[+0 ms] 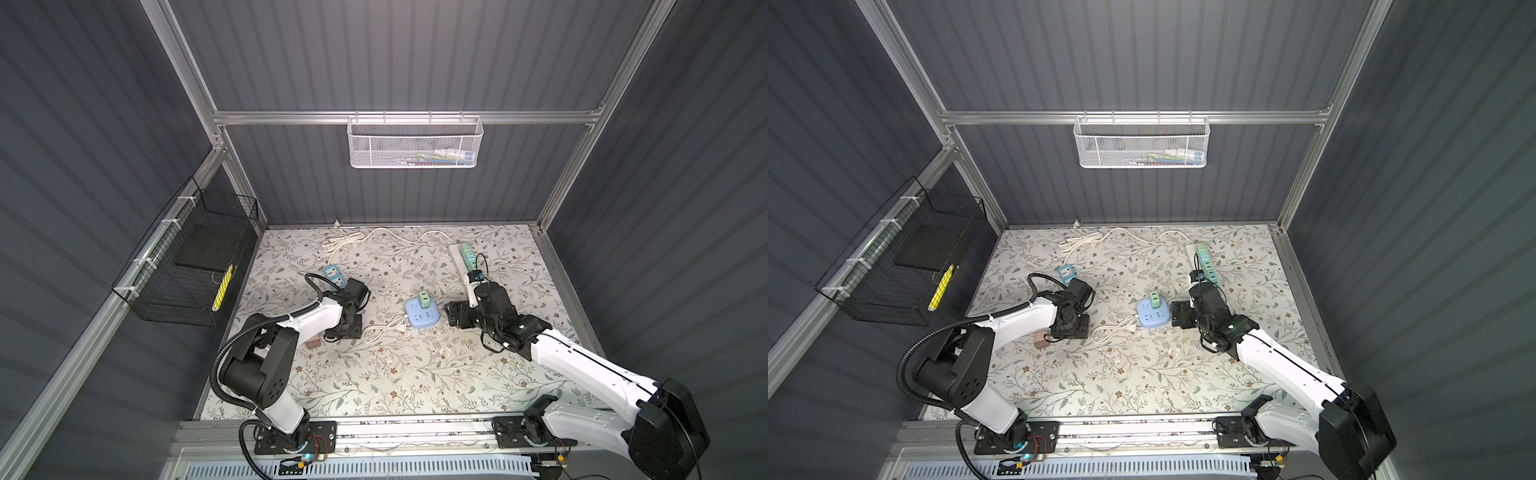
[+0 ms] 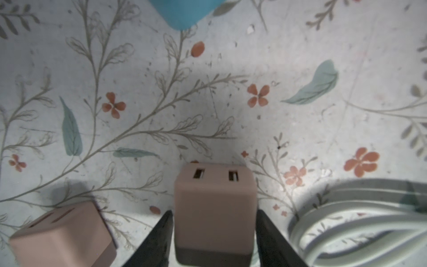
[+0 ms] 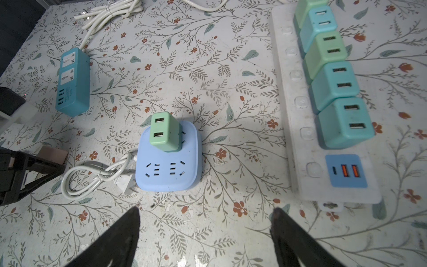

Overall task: Insert the plug
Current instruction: 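Lift the pink adapter with the left gripper and carry it toward the right gripper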

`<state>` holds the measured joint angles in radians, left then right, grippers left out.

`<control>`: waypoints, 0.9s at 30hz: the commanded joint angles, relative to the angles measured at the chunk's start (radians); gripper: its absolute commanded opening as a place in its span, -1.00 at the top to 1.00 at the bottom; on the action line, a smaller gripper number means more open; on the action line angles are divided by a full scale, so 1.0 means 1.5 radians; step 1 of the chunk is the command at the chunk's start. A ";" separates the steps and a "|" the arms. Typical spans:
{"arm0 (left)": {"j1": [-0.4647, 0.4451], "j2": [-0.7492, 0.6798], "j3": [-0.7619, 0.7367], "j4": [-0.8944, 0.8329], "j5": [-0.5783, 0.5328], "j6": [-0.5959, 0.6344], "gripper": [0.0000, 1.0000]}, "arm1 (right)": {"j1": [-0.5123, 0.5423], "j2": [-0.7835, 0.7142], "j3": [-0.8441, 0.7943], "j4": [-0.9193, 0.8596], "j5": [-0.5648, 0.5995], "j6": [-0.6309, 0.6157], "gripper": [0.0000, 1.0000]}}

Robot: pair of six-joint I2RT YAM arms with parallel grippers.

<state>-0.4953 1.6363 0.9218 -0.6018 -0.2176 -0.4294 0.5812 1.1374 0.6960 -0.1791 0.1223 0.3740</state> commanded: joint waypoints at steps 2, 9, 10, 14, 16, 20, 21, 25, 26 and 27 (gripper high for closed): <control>0.003 0.030 0.003 0.005 -0.021 0.011 -0.06 | 0.000 -0.008 -0.006 0.005 0.007 -0.004 -0.76; -0.001 -0.003 0.012 0.006 -0.034 0.026 0.37 | 0.000 -0.008 -0.009 0.008 0.013 -0.004 -0.76; -0.007 -0.025 0.019 0.008 -0.045 0.038 0.39 | 0.000 -0.008 -0.008 0.009 0.014 -0.004 -0.75; -0.042 -0.125 0.026 0.090 -0.064 0.081 0.42 | 0.000 0.003 -0.008 0.014 0.014 -0.003 -0.74; -0.081 -0.156 0.016 0.157 -0.077 0.113 0.42 | 0.000 0.005 -0.009 0.018 0.013 -0.002 -0.74; -0.167 -0.178 -0.021 0.325 -0.088 0.202 0.53 | 0.000 0.002 -0.009 0.022 0.001 0.006 -0.73; -0.178 -0.183 -0.040 0.371 -0.075 0.217 0.56 | -0.001 -0.001 -0.007 0.020 -0.010 0.007 -0.72; -0.222 -0.205 -0.110 0.549 0.002 0.291 0.63 | 0.000 -0.036 0.011 -0.003 -0.072 0.006 -0.60; -0.227 -0.205 -0.115 0.568 0.015 0.297 0.62 | -0.001 -0.044 0.013 -0.005 -0.090 0.003 -0.57; -0.228 -0.202 -0.113 0.568 0.033 0.296 0.62 | 0.000 -0.048 0.015 -0.004 -0.110 -0.002 -0.55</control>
<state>-0.8303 1.3464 0.7670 0.0593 -0.2478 -0.0761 0.5812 1.1042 0.6926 -0.1783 0.0441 0.3801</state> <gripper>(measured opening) 0.440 0.782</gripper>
